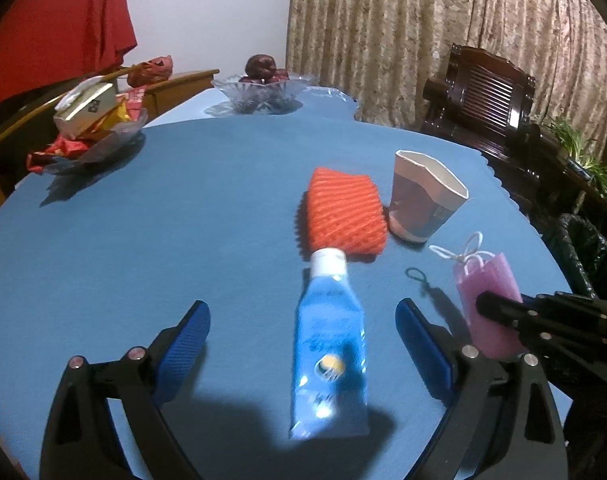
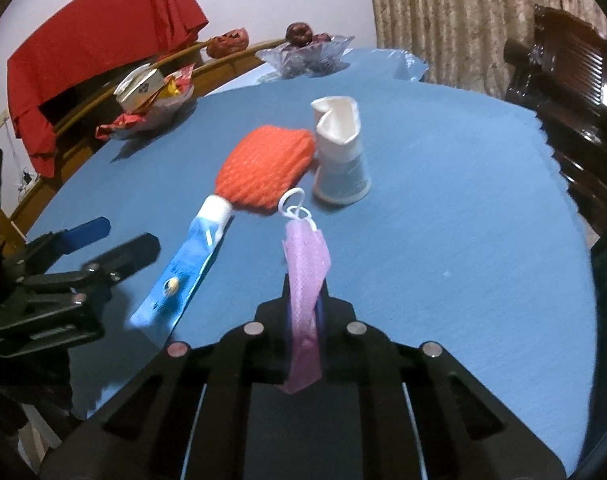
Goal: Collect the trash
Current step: 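Grasp the blue toothpaste tube with the left tool while the right tool holds the mask, then carry the toothpaste tube and mask over the bin with both tools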
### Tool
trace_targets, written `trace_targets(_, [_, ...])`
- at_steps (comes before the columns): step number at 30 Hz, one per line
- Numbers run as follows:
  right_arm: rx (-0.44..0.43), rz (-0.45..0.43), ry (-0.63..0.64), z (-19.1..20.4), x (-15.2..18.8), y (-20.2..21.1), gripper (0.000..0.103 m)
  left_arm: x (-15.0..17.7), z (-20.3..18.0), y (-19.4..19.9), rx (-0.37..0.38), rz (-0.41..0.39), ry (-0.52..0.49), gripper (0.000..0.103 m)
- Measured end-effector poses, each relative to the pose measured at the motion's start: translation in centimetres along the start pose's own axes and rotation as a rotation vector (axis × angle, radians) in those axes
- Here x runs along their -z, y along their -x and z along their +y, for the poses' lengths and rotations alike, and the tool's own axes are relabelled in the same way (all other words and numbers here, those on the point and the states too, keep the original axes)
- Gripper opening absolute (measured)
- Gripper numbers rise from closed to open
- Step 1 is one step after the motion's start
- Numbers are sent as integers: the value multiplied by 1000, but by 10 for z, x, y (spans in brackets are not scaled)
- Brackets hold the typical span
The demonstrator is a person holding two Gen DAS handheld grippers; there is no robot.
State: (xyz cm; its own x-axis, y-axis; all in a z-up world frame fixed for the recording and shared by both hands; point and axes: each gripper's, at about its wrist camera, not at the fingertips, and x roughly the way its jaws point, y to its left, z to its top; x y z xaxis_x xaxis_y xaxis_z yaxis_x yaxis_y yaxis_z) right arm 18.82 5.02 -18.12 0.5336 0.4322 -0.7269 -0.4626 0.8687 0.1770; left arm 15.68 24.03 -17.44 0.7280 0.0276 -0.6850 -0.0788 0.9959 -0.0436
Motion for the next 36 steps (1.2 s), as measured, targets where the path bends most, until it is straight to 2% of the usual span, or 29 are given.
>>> trace_targets(5, [17, -10, -7, -12, -8, -3, 9, -12, -6, -24, 3, 32, 5, 88])
trace_targets(14, [15, -10, -19, -25, -13, -11, 9, -16, -5, -59, 16, 123, 7, 73])
trace_targets(17, [12, -4, -26, -26, -12, -14, 9, -14, -5, -65, 29, 149, 9, 64])
trace_targets(20, [9, 5, -36, -28, -10, -15, 9, -15, -6, -70, 21, 157, -1, 50])
trace_targets(21, [7, 6, -39, -29, -9, -15, 9, -16, -7, -70, 25, 156, -3, 39])
trace_targets(22, [7, 6, -41, -30, -9, -15, 9, -17, -7, -71, 29, 156, -3, 37])
trace_targets(28, [9, -6, -40, -33, -9, -6, 9, -17, -10, -59, 54, 141, 15, 30])
trace_targets(36, [14, -32, -50, -38, -8, 14, 9, -19, -22, -32, 76, 116, 1, 29])
